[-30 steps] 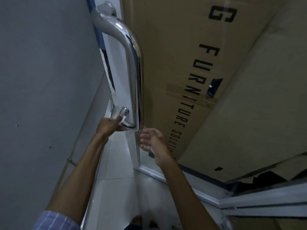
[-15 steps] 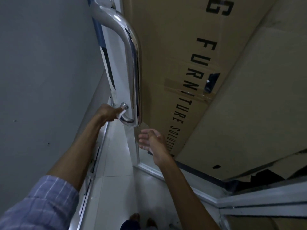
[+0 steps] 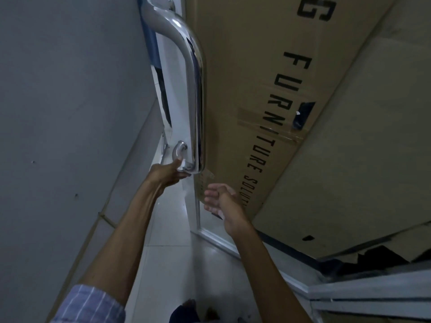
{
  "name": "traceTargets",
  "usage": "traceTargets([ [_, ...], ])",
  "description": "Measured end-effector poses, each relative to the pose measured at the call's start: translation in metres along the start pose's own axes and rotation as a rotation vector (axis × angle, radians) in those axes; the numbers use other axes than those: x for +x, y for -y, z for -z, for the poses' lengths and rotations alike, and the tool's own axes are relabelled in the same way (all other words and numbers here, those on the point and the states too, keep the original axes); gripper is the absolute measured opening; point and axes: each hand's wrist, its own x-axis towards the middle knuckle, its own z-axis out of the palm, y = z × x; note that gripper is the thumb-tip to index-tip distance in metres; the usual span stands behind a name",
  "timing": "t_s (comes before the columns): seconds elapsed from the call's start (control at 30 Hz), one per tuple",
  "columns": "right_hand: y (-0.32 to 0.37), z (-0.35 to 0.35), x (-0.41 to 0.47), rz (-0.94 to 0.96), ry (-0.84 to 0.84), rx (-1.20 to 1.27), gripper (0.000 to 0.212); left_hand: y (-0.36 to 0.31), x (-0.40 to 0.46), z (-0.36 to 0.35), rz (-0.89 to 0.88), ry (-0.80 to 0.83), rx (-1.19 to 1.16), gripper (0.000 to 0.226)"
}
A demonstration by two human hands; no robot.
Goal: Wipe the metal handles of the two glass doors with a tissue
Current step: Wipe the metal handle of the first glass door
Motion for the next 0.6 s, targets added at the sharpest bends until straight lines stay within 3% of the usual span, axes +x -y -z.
traceTargets([
  [0.07, 0.000, -0.002, 0.000, -0.016, 0.013, -0.007, 0.026, 0.004, -0.004, -0.002, 0.010, 0.018, -0.065, 0.053],
  [0.27, 0.001, 0.000, -0.003, -0.022, 0.017, -0.011, 0.026, 0.008, 0.002, -0.014, -0.014, -0.196, -0.233, 0.070],
  [0.4, 0.001, 0.002, -0.001, -0.030, -0.006, -0.018, 0.026, 0.025, -0.013, -0.018, -0.025, -0.015, -0.233, 0.058],
  [0.53, 0.000, -0.002, -0.003, -0.032, -0.002, 0.006, 0.024, 0.025, -0.016, -0.030, -0.013, -0.147, -0.364, 0.059],
  [0.6, -0.001, -0.002, -0.006, -0.025, 0.009, 0.015, 0.025, 0.027, -0.021, -0.046, 0.015, -0.126, -0.473, 0.053],
])
